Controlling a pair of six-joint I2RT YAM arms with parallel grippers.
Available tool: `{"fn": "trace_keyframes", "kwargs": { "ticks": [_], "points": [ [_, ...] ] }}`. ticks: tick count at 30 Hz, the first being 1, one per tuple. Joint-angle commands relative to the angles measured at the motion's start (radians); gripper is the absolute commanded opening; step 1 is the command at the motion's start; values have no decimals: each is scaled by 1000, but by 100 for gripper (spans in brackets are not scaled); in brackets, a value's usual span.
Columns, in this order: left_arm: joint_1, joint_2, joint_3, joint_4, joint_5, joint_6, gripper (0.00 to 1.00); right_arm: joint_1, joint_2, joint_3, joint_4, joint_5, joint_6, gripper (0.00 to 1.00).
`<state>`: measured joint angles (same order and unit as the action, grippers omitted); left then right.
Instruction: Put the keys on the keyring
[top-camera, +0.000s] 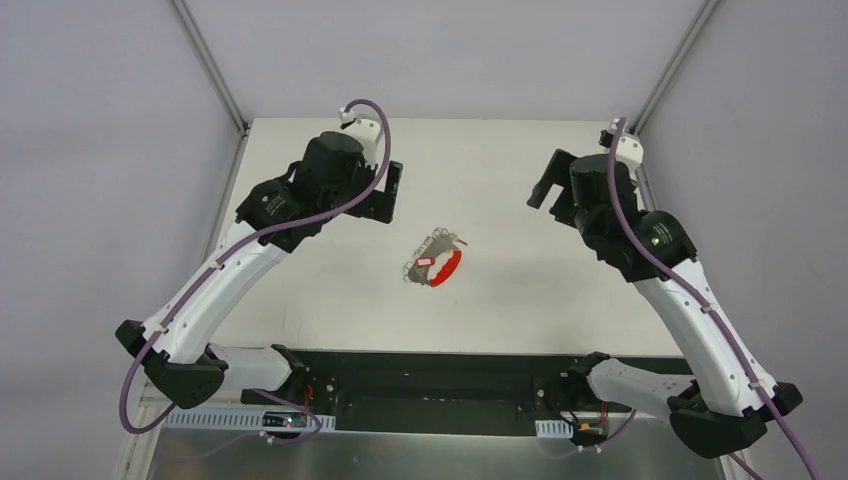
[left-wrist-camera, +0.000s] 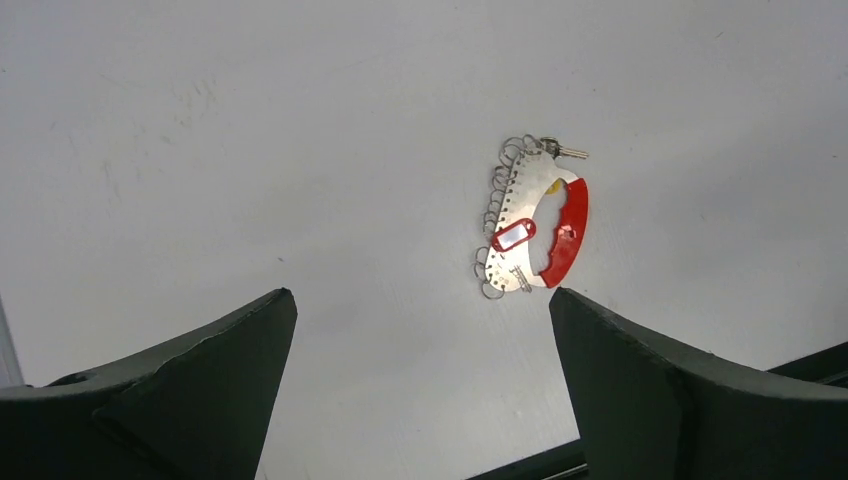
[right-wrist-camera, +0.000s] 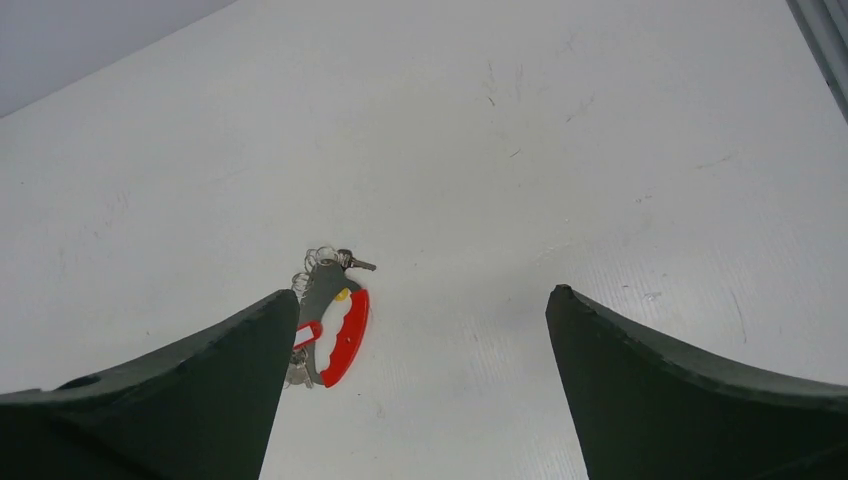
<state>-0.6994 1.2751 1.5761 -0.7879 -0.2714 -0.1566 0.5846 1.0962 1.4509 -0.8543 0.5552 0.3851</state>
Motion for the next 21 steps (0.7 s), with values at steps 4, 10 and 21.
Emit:
{"fn": "trace_keyframes", "kwargs": {
  "ticks": [4,10,21],
  "points": [
    [-3,-36,-88,53,57,-79,100,-3,-63,-45,-50,-12,29,99],
    [-2,-7,-88,54,56,-26,100,-3,-66,-119,-10,1,23,99],
    [-3,-35,-133,93,23,13,100,-2,62,-159,135,-317,-146,99]
  ]
}}
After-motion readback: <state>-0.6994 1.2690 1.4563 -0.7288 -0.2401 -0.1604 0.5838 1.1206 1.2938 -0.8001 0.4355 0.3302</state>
